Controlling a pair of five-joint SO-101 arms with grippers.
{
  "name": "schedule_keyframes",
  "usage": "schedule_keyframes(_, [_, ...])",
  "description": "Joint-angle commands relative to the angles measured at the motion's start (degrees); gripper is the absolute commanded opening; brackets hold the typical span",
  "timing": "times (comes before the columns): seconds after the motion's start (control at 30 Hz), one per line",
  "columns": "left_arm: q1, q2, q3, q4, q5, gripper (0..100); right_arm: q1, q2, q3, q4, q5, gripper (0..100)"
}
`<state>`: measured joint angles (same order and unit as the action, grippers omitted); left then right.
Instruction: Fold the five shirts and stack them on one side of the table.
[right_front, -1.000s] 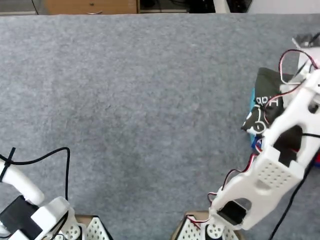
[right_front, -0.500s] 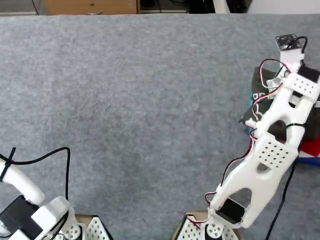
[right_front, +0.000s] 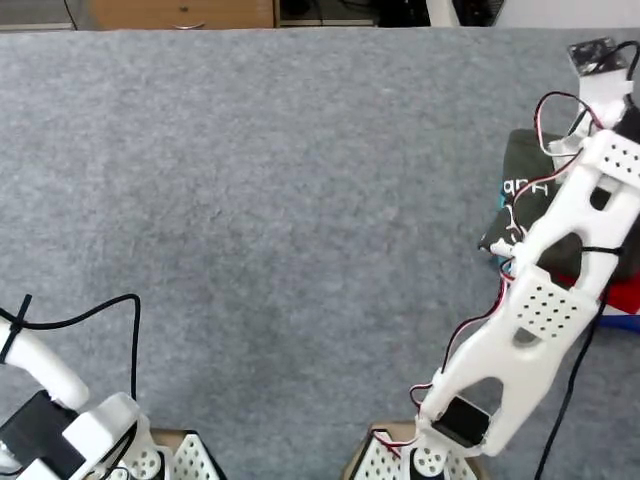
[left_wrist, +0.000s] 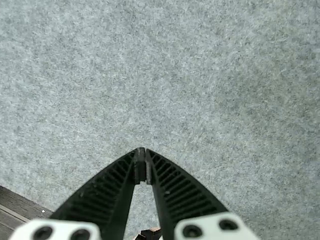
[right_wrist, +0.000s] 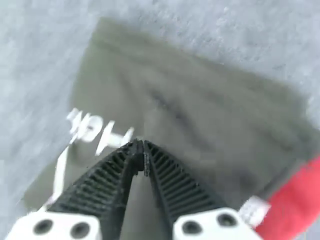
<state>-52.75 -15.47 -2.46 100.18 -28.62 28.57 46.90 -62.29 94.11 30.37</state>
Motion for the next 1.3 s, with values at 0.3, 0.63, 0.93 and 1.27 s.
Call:
schedule_keyframes(0.3, [4.13, -1.98, -0.88, 0.53, 0.00, 2, -1.54, -3.91, 11.21, 8.09, 0.44, 0.5])
schedule_keyframes(0.63, [3.78, -1.98, -0.97, 0.53, -0.18, 2, 3.65, -10.33, 10.33, 8.18, 4.75, 0.5])
schedule_keyframes(0.93, [4.04, -1.98, -1.14, 0.53, -0.09, 2, 12.44, -14.11, 17.45, 7.91, 14.15, 0.5])
schedule_keyframes(1.27, [4.22, -1.98, -1.14, 0.53, 0.00, 2, 23.69, -8.48, 16.40, 4.66, 19.96, 0.5])
